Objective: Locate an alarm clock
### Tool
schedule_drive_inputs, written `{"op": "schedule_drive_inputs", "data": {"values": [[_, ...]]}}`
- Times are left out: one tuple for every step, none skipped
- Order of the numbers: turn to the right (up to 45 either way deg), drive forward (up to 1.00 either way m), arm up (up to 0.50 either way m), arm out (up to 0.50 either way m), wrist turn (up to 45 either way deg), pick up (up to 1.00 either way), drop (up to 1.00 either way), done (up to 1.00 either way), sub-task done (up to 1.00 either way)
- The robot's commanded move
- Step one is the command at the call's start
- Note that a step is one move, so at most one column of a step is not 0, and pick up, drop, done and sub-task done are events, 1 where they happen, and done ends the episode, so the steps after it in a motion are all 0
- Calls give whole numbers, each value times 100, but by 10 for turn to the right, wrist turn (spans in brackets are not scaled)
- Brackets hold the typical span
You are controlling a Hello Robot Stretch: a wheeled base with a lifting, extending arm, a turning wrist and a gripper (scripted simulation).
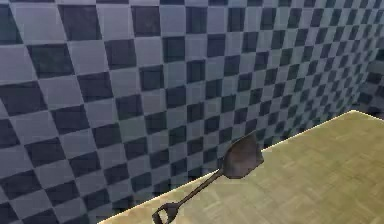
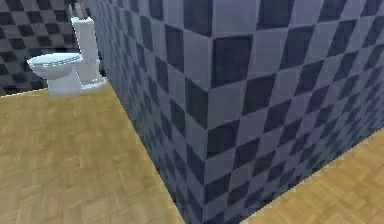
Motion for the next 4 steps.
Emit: {"op": "schedule_drive_inputs", "data": {"values": [[450,0,0,0,0,0,0,0,0],[450,0,0,0,0,0,0,0,0],[450,0,0,0,0,0,0,0,0],[120,0,0,0,0,0,0,0,0]]}}
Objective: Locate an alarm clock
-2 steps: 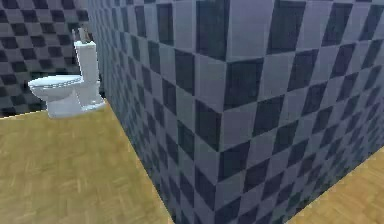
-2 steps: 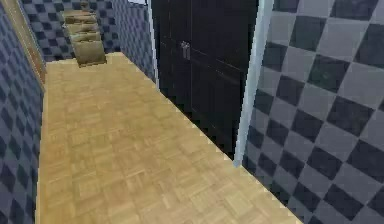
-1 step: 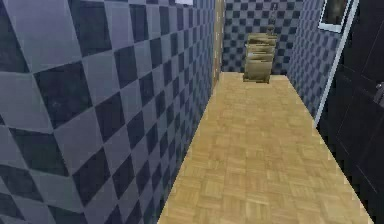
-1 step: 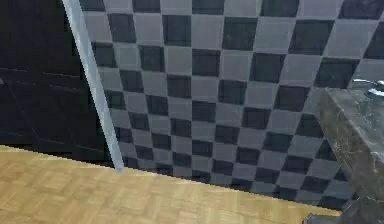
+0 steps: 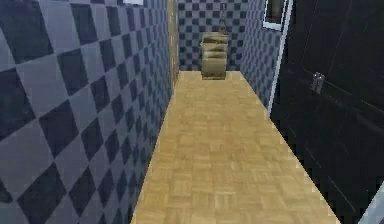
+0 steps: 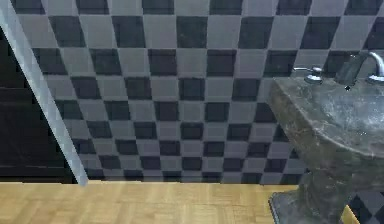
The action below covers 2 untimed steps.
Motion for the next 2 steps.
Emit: {"op": "schedule_drive_inputs", "data": {"values": [[0,100,0,0,0,0,0,0,0],[0,100,0,0,0,0,0,0,0]]}}
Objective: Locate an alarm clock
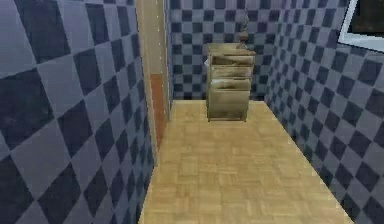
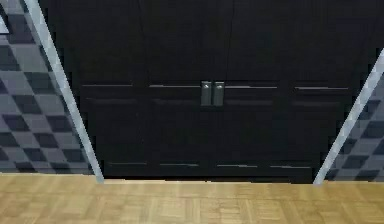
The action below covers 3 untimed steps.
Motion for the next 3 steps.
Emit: {"op": "schedule_drive_inputs", "data": {"values": [[30,0,0,0,0,0,0,0,0],[0,100,0,0,0,0,0,0,0],[0,75,0,0,0,0,0,0,0]]}}
